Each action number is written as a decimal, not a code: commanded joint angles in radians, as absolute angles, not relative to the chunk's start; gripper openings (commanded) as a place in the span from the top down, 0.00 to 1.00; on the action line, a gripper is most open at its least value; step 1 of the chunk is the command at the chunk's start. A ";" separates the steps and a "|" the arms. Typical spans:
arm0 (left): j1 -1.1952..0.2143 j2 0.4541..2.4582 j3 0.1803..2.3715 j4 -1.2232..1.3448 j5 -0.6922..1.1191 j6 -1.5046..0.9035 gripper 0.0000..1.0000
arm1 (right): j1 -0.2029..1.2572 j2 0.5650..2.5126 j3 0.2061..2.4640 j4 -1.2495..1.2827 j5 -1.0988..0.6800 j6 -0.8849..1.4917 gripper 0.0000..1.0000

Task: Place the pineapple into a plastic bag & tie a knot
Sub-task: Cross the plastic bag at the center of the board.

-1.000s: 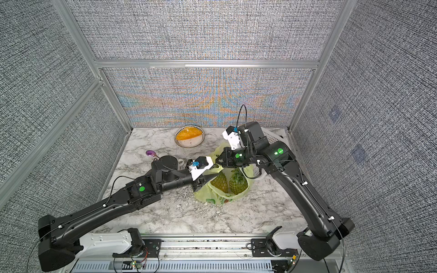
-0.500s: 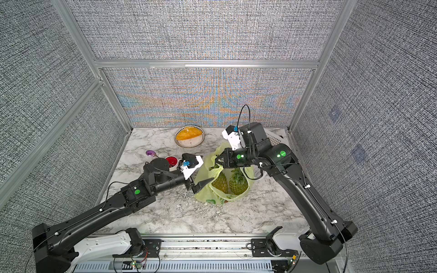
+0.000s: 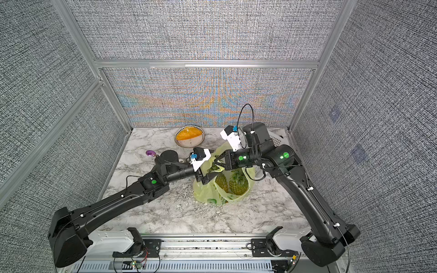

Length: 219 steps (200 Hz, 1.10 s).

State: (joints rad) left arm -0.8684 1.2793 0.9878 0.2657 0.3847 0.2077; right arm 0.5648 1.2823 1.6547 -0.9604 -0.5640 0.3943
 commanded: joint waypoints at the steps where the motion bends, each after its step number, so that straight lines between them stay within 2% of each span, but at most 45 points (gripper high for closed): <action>1: -0.856 1.292 0.997 0.289 0.490 0.203 0.21 | 0.542 1.275 1.664 -0.963 -0.608 0.361 1.00; 16: -0.853 1.293 0.991 0.288 0.516 0.200 0.33 | 0.530 1.275 1.667 -0.964 -0.609 0.355 1.00; 55: -0.854 1.307 1.002 0.298 0.542 0.181 0.74 | 0.519 1.288 1.663 -0.965 -0.606 0.333 1.00; 72: -0.853 1.317 1.018 0.278 0.545 0.177 1.00 | 0.514 1.297 1.686 -0.963 -0.607 0.313 1.00; 87: -0.853 1.321 1.030 0.248 0.537 0.180 1.00 | 0.503 1.308 1.741 -0.963 -0.600 0.285 1.00; 91: -0.853 1.322 1.032 0.243 0.532 0.180 1.00 | 0.498 1.311 1.762 -0.967 -0.596 0.270 0.92; 101: -0.853 1.324 1.034 0.236 0.516 0.174 1.00 | 0.486 1.319 1.842 -0.991 -0.568 0.217 0.61; 110: -0.853 1.328 1.037 0.232 0.504 0.165 1.00 | 0.470 1.325 1.933 -1.014 -0.521 0.158 0.42; 116: -0.853 1.331 1.038 0.230 0.500 0.160 1.00 | 0.465 1.325 1.978 -1.023 -0.480 0.117 0.32; 136: -0.854 1.337 1.054 0.211 0.494 0.149 1.00 | 0.456 1.265 1.964 -1.022 -0.317 0.001 0.17; 160: -0.854 1.347 1.058 0.206 0.492 0.140 1.00 | 0.454 1.167 1.844 -1.051 -0.152 -0.096 0.12; 196: -0.854 1.366 1.070 0.209 0.492 0.118 1.00 | 0.455 1.128 1.790 -1.157 -0.101 -0.168 0.12; 219: -0.854 1.376 1.077 0.213 0.487 0.104 1.00 | 0.454 1.110 1.697 -1.111 -0.111 -0.184 0.19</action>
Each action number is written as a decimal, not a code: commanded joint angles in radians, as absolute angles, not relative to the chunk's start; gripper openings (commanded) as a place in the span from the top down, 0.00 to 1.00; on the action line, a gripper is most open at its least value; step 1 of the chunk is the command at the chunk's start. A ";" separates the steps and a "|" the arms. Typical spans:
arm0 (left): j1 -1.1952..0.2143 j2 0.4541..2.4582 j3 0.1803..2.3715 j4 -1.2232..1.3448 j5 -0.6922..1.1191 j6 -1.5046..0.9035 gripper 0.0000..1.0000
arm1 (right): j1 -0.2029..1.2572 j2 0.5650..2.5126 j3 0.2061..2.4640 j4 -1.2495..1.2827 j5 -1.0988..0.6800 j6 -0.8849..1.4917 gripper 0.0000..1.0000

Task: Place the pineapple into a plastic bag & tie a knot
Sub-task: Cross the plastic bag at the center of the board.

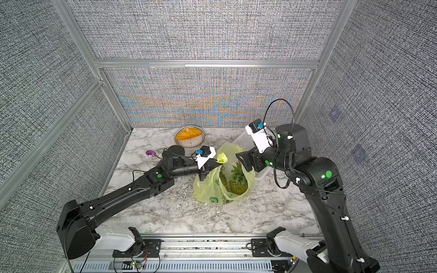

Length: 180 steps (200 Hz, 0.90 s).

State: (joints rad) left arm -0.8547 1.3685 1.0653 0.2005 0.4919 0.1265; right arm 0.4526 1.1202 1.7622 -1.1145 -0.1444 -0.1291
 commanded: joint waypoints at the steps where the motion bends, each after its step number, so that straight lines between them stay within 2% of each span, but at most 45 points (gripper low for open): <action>1: -0.854 1.376 1.077 0.214 0.487 0.104 1.00 | 0.454 1.109 1.695 -1.107 -0.114 -0.183 0.19; 39: -0.854 1.373 1.080 0.206 0.452 0.085 1.00 | 0.454 1.073 1.558 -0.944 -0.157 -0.136 0.35; 74: -0.854 1.373 1.080 0.200 0.430 0.066 1.00 | 0.454 1.011 1.434 -0.790 -0.181 -0.114 0.54; 88: -0.854 1.373 1.080 0.199 0.424 0.059 1.00 | 0.454 1.003 1.409 -0.760 -0.170 -0.094 0.54; 108: -0.854 1.373 1.081 0.199 0.419 0.052 1.00 | 0.455 1.016 1.404 -0.747 -0.196 -0.084 0.45; 131: -0.854 1.373 1.082 0.199 0.416 0.049 1.00 | 0.454 1.028 1.393 -0.729 -0.195 -0.078 0.47; 145: -0.854 1.372 1.083 0.199 0.413 0.048 1.00 | 0.455 1.026 1.380 -0.708 -0.198 -0.075 0.58; 168: -0.854 1.367 1.093 0.189 0.366 0.032 1.00 | 0.455 1.022 1.378 -0.732 -0.189 -0.111 1.00; 180: -0.854 1.365 1.106 0.168 0.300 0.004 1.00 | 0.454 1.014 1.390 -0.768 -0.196 -0.157 1.00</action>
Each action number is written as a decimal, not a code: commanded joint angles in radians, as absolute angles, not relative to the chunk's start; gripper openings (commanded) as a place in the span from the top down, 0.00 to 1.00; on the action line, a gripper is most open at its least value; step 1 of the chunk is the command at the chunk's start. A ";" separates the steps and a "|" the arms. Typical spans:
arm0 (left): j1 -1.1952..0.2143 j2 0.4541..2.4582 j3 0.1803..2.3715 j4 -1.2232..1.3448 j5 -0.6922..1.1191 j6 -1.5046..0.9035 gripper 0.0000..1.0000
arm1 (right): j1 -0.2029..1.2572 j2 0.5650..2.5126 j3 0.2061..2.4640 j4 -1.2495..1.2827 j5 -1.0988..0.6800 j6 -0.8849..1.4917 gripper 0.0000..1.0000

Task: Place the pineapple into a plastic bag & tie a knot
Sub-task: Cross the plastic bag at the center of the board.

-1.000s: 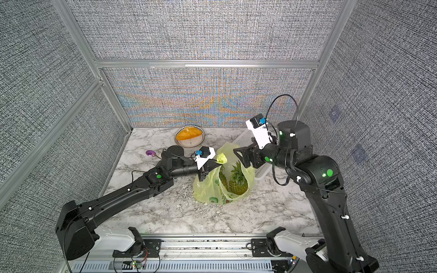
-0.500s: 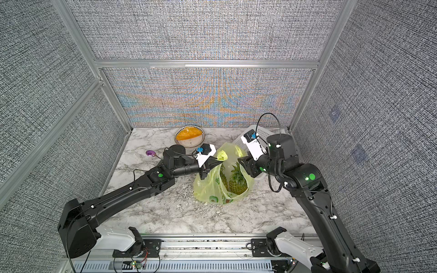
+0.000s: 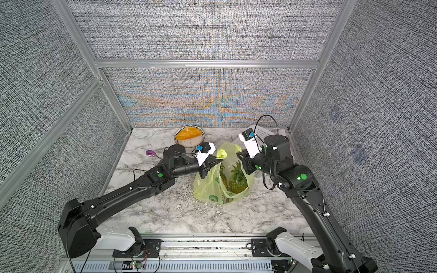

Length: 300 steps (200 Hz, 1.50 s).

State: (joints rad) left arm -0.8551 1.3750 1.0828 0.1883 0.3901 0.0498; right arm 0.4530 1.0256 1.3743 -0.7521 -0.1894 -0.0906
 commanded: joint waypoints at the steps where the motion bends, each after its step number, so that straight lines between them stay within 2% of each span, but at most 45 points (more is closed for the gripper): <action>1: -0.854 1.365 1.108 0.166 0.293 0.000 1.00 | 0.455 1.013 1.390 -0.771 -0.198 -0.164 1.00; 24: -0.854 1.391 1.172 0.067 0.172 -0.073 1.00 | 0.458 0.998 1.399 -0.825 -0.349 -0.328 1.00; 64: -0.854 1.475 1.326 -0.138 0.229 -0.016 0.97 | 0.503 1.055 1.411 -0.821 -0.529 -0.582 1.00; 97: -0.854 1.490 1.314 -0.123 0.374 0.087 0.88 | 0.509 1.133 1.445 -0.775 -0.587 -0.690 1.00; 142: -0.854 1.481 1.257 -0.025 0.486 0.201 0.67 | 0.501 1.179 1.428 -0.733 -0.643 -0.757 1.00; 169: -0.853 1.472 1.220 0.024 0.505 0.232 0.57 | 0.487 1.173 1.418 -0.717 -0.655 -0.749 1.00; 209: -0.854 1.471 1.160 0.157 0.506 0.221 0.49 | 0.482 1.154 1.398 -0.691 -0.645 -0.713 1.00; 257: -0.854 1.521 1.189 0.240 0.524 0.181 0.51 | 0.477 1.139 1.361 -0.661 -0.666 -0.678 1.00; 300: -0.854 1.524 1.165 0.283 0.548 0.175 0.83 | 0.451 1.108 1.340 -0.628 -0.613 -0.638 1.00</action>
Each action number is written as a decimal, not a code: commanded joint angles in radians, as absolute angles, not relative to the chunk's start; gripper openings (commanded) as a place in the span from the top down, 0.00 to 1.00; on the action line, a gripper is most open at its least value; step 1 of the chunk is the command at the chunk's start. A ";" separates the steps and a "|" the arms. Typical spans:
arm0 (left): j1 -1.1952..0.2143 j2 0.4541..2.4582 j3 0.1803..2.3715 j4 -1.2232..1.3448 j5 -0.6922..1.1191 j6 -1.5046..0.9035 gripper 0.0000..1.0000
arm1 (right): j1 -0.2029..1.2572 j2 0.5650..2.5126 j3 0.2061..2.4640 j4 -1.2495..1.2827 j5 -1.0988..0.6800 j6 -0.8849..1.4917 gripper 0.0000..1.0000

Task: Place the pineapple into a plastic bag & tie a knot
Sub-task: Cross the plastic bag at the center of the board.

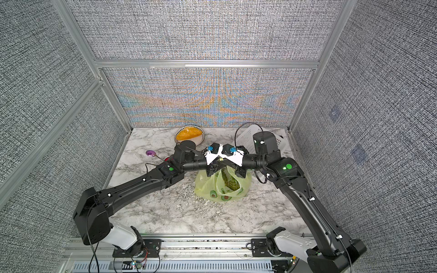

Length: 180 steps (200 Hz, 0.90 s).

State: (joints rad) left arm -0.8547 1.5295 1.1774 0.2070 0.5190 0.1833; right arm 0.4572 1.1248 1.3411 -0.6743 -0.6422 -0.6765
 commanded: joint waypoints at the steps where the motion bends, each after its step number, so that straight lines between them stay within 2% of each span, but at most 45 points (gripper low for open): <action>1: -0.854 1.523 1.165 0.284 0.550 0.176 0.84 | 0.450 1.108 1.340 -0.628 -0.610 -0.637 1.00; 17: -0.854 1.521 1.158 0.285 0.554 0.188 0.95 | 0.449 1.086 1.345 -0.637 -0.565 -0.605 0.74; 24: -0.854 1.521 1.157 0.281 0.548 0.194 0.97 | 0.447 1.072 1.351 -0.645 -0.547 -0.585 0.65; 58: -0.854 1.512 1.147 0.279 0.525 0.229 1.00 | 0.447 0.949 1.373 -0.713 -0.424 -0.439 0.37; 78: -0.854 1.513 1.146 0.276 0.524 0.249 1.00 | 0.445 0.879 1.374 -0.663 -0.235 -0.229 0.24; 89: -0.854 1.517 1.150 0.272 0.530 0.260 1.00 | 0.446 0.886 1.391 -0.650 -0.078 -0.030 0.23; 98: -0.854 1.519 1.155 0.265 0.534 0.267 1.00 | 0.446 0.917 1.424 -0.681 -0.046 0.071 0.25; 130: -0.854 1.526 1.169 0.258 0.543 0.272 1.00 | 0.444 1.064 1.527 -0.798 -0.203 0.242 0.28; 152: -0.854 1.529 1.177 0.253 0.544 0.269 1.00 | 0.444 1.139 1.560 -0.861 -0.340 0.244 0.28; 180: -0.854 1.531 1.178 0.253 0.541 0.264 1.00 | 0.442 1.181 1.553 -0.891 -0.384 0.235 0.30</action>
